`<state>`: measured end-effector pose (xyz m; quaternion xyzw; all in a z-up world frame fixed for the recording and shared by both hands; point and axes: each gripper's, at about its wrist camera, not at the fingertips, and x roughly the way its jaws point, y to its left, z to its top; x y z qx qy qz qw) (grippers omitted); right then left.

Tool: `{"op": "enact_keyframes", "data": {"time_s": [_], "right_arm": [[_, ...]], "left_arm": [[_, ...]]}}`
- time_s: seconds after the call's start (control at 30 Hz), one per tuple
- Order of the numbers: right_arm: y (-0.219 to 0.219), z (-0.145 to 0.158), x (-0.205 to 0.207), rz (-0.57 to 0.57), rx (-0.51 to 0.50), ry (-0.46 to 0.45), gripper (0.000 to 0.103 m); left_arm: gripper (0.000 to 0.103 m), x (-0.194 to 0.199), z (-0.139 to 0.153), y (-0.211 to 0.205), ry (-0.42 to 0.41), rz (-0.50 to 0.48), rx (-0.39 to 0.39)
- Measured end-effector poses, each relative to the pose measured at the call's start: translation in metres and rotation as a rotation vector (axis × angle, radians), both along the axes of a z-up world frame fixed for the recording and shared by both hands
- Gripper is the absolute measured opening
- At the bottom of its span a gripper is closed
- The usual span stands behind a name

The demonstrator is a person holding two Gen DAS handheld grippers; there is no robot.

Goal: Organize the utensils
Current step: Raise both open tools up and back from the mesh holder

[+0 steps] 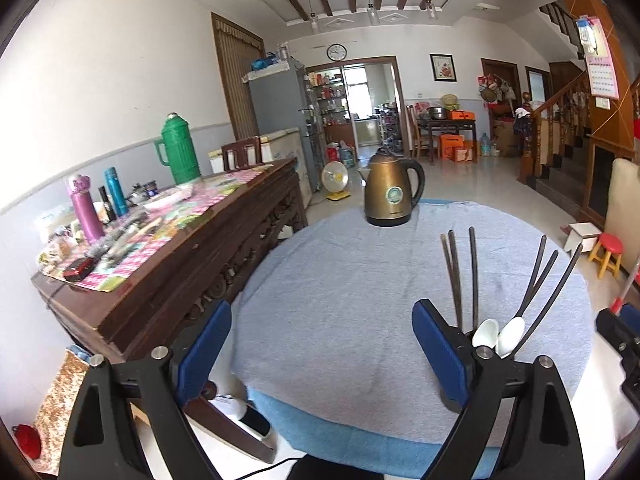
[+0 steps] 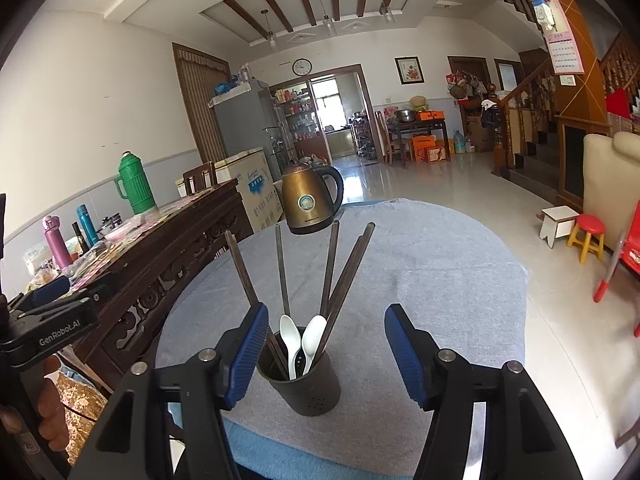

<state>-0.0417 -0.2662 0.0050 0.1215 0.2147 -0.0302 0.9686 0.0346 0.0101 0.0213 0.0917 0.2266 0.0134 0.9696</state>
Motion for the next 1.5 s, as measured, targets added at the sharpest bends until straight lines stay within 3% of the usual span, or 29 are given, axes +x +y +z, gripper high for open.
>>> {"op": "enact_keyframes", "data": {"time_s": [0.17,0.37,0.77,1.5], "right_arm": [[0.003,0.006,-0.016,-0.002,-0.004,-0.001,0.065],[0.014,0.010,-0.033,0.011,-0.015,0.021,0.067],[0.023,0.009,-0.042,0.040,-0.008,0.043,0.068],[0.028,0.007,-0.046,0.061,0.007,0.029,0.069]], "left_arm": [[0.094,-0.017,-0.003,0.003,0.002,0.010,0.033],[0.094,-0.029,0.000,0.009,0.069,0.004,0.029],[0.094,-0.046,0.013,0.014,0.049,0.009,0.044],[0.094,-0.054,0.012,0.020,0.058,0.018,0.020]]}}
